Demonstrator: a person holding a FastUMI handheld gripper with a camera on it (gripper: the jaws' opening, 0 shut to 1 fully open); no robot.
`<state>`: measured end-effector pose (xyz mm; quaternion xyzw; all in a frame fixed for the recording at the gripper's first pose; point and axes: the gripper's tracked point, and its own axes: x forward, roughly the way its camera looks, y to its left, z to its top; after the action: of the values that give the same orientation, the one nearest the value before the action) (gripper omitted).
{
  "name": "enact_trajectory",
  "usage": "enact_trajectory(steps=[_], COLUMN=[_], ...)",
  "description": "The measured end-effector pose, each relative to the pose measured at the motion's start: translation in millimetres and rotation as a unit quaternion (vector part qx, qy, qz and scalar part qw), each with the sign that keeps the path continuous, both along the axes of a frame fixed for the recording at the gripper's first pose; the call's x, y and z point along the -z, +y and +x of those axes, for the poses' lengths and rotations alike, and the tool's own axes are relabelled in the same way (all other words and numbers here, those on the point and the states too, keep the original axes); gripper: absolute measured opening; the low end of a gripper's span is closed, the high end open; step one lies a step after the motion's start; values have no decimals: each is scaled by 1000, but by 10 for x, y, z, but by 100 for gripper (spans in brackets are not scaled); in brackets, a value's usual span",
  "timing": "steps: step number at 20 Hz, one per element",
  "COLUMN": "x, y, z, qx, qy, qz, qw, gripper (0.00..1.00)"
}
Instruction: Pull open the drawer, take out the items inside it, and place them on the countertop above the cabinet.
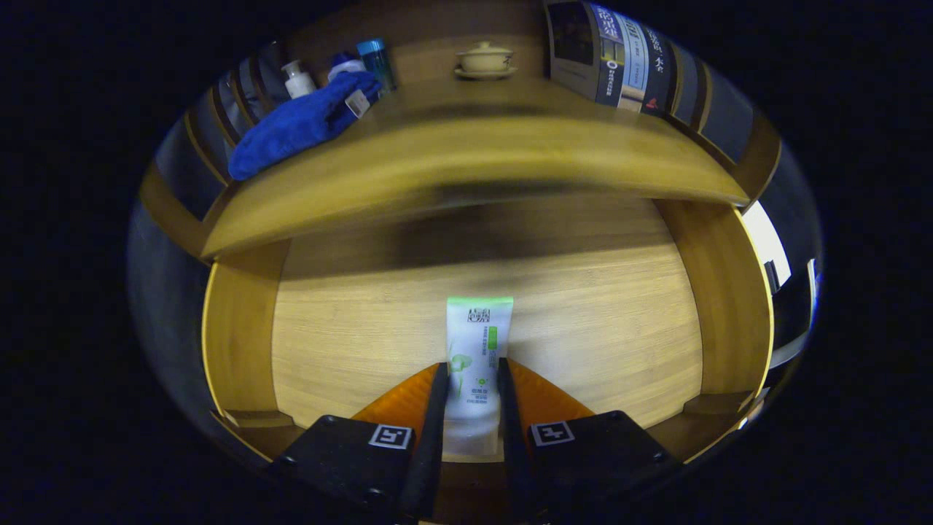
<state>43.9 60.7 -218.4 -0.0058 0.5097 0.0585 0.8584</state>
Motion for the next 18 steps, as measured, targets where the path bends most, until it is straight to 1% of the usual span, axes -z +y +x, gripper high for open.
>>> enact_trajectory(steps=[3, 4, 5, 6, 7, 8, 11, 12, 13, 15, 16, 17, 18], x=[-298, -399, -473, -611, -633, -663, -573, -503, -397, -178, -97, -30, 30], y=[138, 122, 51, 3, -130, -228, -46, -35, -29, 20, 45, 55, 78], z=[-120, -127, -103, -81, -42, -47, -125, -167, -197, -241, -255, -240, -235], qx=[-13, -3, 34, 28, 10, 6, -4, -6, -9, -30, -38, -48, -55], qy=[-17, -25, -29, -43, -57, -64, -37, -22, -8, 12, 19, 26, 34], qz=[14, 16, 15, 10, -31, -51, -2, 3, 0, -12, -19, -24, -30], qw=[1000, 1000, 999, 999, 998, 997, 999, 1000, 1000, 999, 999, 998, 997], gripper=[45, 45, 27, 9, 8, 9, 9, 9, 23, 50, 51, 49, 57])
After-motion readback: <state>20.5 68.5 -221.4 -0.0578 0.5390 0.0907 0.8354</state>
